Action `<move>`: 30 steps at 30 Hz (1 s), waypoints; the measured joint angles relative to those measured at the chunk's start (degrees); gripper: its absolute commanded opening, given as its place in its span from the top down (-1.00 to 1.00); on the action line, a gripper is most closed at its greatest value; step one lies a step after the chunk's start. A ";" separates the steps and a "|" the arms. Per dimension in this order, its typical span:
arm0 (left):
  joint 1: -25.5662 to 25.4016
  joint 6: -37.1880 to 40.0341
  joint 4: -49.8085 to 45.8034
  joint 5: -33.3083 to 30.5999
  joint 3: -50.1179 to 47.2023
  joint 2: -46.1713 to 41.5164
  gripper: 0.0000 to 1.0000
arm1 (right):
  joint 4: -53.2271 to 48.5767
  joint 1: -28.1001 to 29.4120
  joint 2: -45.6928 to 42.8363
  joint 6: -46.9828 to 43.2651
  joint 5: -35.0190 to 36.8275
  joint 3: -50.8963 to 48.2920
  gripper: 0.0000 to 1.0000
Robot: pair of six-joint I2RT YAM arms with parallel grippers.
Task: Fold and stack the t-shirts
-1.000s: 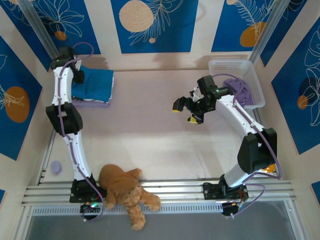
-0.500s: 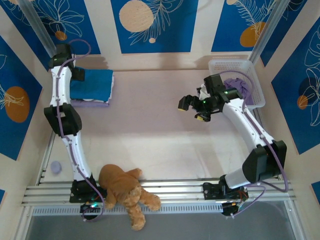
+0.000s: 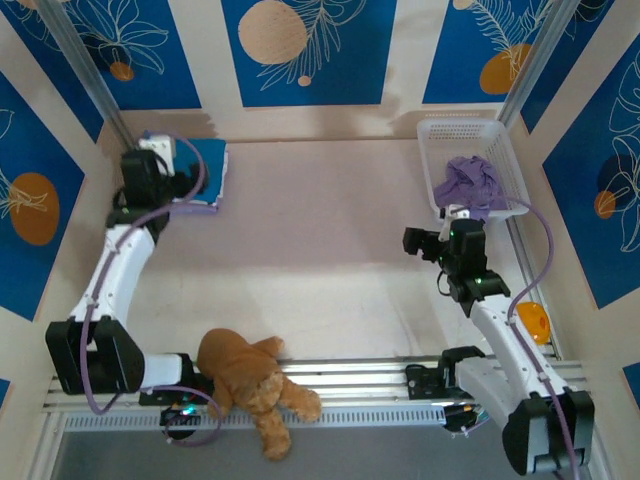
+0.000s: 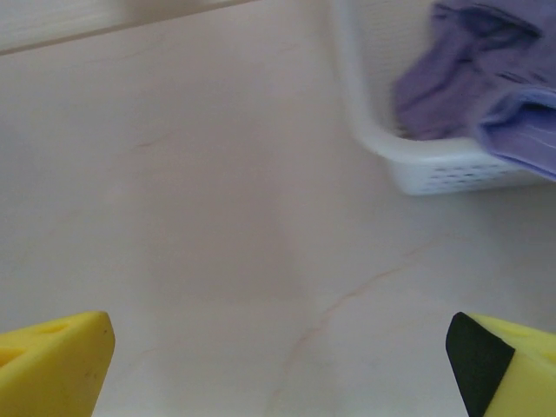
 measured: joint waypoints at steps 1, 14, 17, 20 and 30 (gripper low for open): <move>-0.63 0.24 2.71 0.35 -4.09 -0.74 -0.99 | 2.34 -1.49 0.02 -0.26 -0.13 -1.97 -0.98; -2.19 2.08 27.78 1.46 -29.86 -4.02 -0.98 | 38.25 -7.17 20.90 -3.26 -7.04 -11.06 -0.98; -2.67 2.08 33.77 0.09 -33.09 -1.40 -0.98 | 42.53 -7.13 24.90 -3.69 -7.65 -10.99 -0.98; -3.17 2.08 38.03 -1.66 -34.73 0.81 -0.98 | 45.20 -7.13 27.71 -3.93 -8.74 -10.67 -0.98; -3.26 2.49 44.46 -5.29 -37.75 0.59 -0.98 | 51.17 -6.14 35.21 -4.83 -9.66 -8.61 -0.98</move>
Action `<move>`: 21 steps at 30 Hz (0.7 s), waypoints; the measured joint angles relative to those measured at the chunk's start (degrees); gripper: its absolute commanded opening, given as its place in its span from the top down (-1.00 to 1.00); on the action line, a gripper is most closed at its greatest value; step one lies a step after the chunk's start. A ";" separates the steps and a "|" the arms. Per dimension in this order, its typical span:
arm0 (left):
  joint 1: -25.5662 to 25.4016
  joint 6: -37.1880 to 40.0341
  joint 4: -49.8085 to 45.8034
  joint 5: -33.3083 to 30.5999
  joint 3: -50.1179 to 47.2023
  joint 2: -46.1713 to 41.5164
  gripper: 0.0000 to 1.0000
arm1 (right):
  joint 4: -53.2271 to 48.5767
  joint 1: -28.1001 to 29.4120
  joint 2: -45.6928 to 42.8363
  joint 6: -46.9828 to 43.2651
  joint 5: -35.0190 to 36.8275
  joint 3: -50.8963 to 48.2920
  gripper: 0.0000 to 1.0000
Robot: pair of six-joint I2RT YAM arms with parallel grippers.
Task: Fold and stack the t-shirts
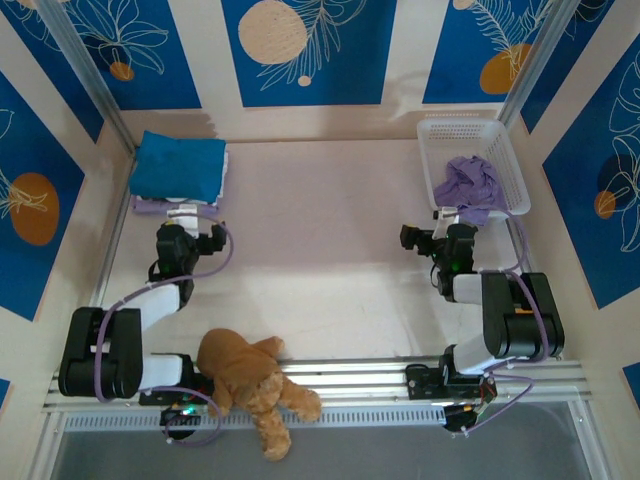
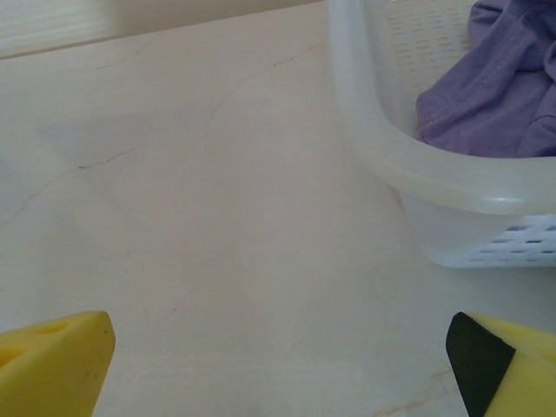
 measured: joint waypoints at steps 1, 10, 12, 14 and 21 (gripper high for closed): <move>0.00 0.02 1.44 -0.55 -1.64 0.28 -0.98 | 0.50 0.04 0.72 -0.13 -0.15 0.09 -0.98; 0.00 1.73 16.11 -1.51 -4.48 14.53 -0.98 | 1.09 1.27 1.75 -1.09 -0.11 0.48 -0.98; 0.00 1.75 16.17 -2.05 -4.48 14.97 -0.99 | 1.14 1.29 1.75 -1.20 -0.11 0.63 -0.98; 0.00 1.81 16.52 -2.01 -4.00 14.95 -0.98 | 1.40 1.29 1.75 -1.25 -0.11 0.68 -0.98; 0.00 2.19 16.59 -2.01 -2.45 14.95 -0.98 | 1.51 1.31 1.75 -1.40 -0.09 0.68 -0.98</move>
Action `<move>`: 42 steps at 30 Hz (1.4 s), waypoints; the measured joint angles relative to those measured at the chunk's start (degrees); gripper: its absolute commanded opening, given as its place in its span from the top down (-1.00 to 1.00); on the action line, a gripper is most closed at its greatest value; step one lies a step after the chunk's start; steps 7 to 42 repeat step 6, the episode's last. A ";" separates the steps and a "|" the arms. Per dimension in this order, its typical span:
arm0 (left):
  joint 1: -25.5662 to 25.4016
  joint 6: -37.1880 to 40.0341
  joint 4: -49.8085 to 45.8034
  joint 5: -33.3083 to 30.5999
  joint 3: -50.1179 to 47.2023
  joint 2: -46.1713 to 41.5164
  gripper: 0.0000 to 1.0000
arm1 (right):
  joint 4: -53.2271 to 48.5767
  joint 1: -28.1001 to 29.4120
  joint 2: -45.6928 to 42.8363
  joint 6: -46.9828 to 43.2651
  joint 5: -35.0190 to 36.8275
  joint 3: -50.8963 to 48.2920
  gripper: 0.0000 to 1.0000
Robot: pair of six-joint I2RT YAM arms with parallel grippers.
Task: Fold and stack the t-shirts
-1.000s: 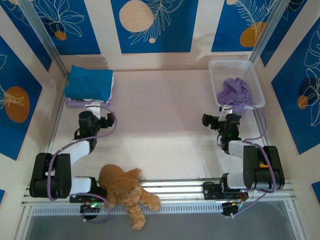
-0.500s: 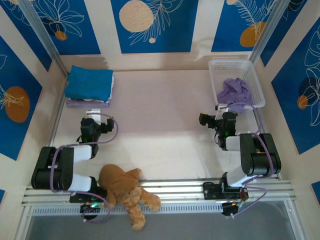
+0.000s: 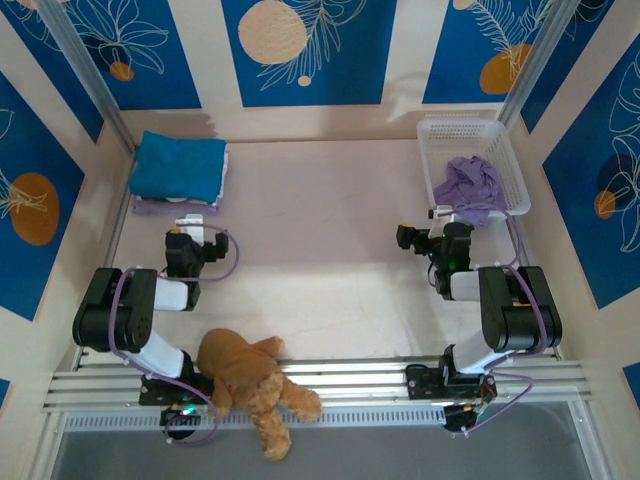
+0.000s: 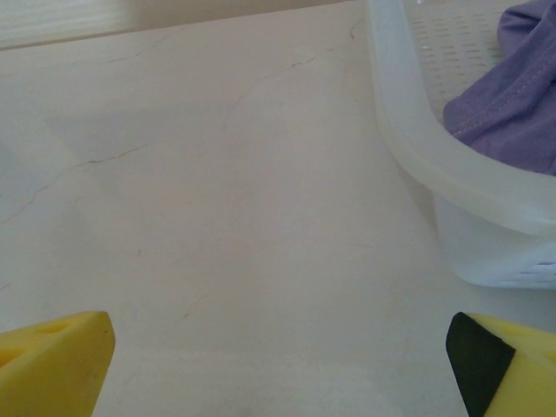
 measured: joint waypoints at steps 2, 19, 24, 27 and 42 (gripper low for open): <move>0.00 0.02 0.00 0.00 0.00 0.00 -0.98 | -0.02 0.04 0.02 -0.02 0.09 0.04 -0.98; 0.00 0.00 0.26 0.00 -0.07 0.00 -0.98 | -0.02 0.09 0.02 -0.02 0.15 0.11 -0.98; 0.00 0.00 0.26 0.00 -0.07 0.00 -0.98 | -0.02 0.09 0.02 -0.02 0.15 0.11 -0.98; 0.00 0.00 0.26 0.00 -0.07 0.00 -0.98 | -0.02 0.09 0.02 -0.02 0.15 0.11 -0.98; 0.00 0.00 0.26 0.00 -0.07 0.00 -0.98 | -0.02 0.09 0.02 -0.02 0.15 0.11 -0.98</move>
